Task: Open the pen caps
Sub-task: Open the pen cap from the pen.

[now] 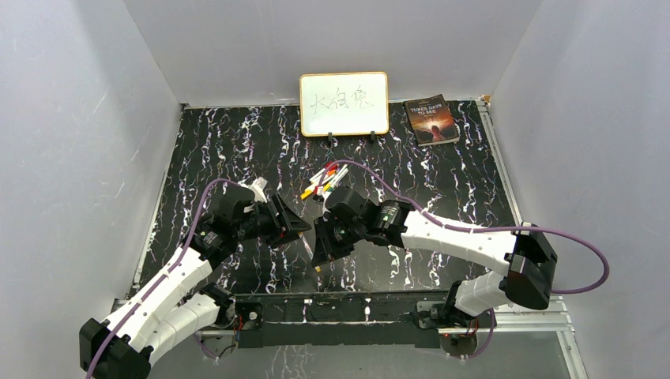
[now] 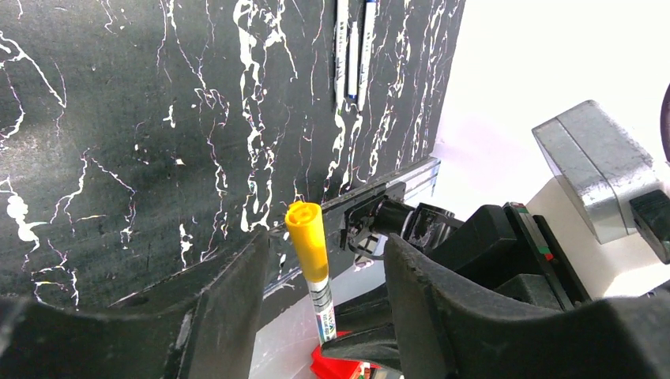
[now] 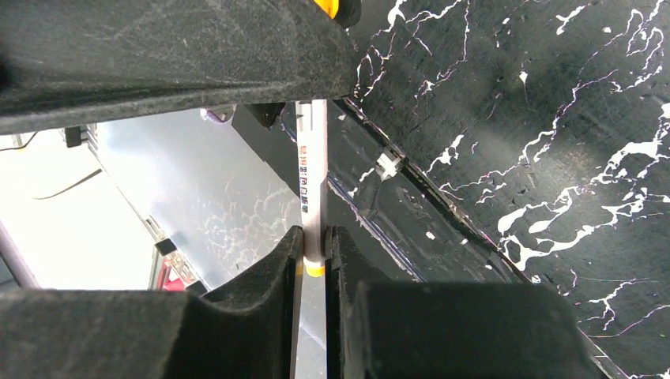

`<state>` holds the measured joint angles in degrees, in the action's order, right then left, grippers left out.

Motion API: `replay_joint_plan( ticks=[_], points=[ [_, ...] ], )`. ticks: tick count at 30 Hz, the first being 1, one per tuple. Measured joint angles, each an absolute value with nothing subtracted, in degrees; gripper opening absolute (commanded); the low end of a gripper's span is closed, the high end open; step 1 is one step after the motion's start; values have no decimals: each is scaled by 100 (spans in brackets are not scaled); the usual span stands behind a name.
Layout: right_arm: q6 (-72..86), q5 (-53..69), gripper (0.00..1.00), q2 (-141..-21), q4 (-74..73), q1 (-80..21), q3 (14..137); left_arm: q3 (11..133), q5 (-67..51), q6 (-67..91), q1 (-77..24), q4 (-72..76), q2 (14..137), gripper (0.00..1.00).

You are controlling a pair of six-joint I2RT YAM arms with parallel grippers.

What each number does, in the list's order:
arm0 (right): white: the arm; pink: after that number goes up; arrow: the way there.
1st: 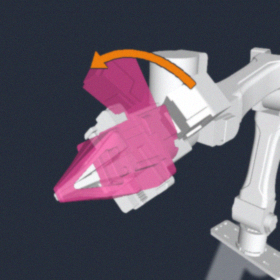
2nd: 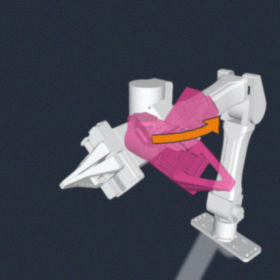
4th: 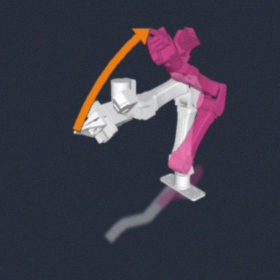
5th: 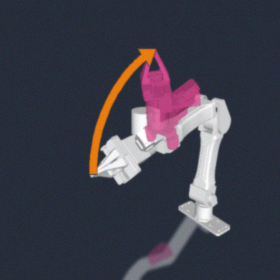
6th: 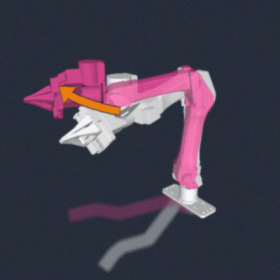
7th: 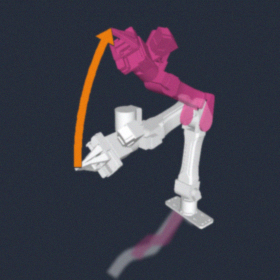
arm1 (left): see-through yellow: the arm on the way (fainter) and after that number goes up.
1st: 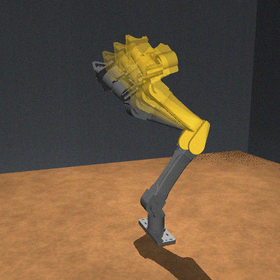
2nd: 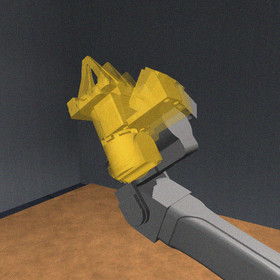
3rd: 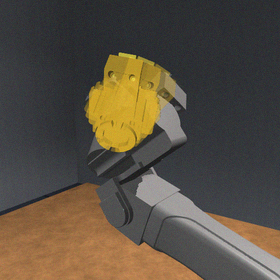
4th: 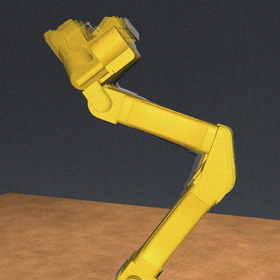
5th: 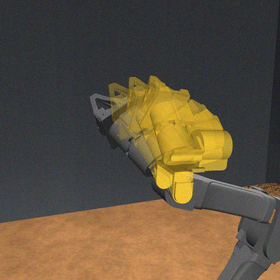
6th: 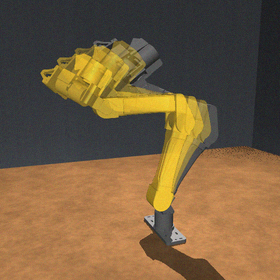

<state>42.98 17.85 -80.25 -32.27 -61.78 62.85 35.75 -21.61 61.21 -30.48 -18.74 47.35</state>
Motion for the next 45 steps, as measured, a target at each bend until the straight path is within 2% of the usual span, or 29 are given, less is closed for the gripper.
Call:
replay_joint_plan(
  ticks=[11, 22, 24, 29, 34, 40, 45],
  points=[
    [4348, 1793, 0, -8025, -3201, -6182, 6289, 3573, -2158, 6119, -3048, -1861, 4737, 36],
    [4359, 1815, 0, -8025, -3133, -6322, 6289, 3557, -2141, 6119, -3048, -1863, 4737, 31],
    [4362, 1815, 0, -8025, -3131, -6346, 6289, 3555, -2137, 6119, -3048, -1865, 4737, 27],
    [4364, 1811, 0, -8025, -3111, -6381, 6289, 3555, -2106, 6134, -3048, -1874, 4737, 9],
    [4366, 1796, 0, -8025, -3100, -6396, 6289, 3555, -2097, 6158, -3048, -1887, 4744, 3],
    [4386, 1772, 29, -8025, -3100, -6403, 6289, 3555, -2097, 6156, -3048, -1887, 4755, 1],
    [4405, 1765, 35, -8038, -3096, -6407, 6292, 3555, -2099, 6152, -3048, -1887, 4755, 1]
  ],
)
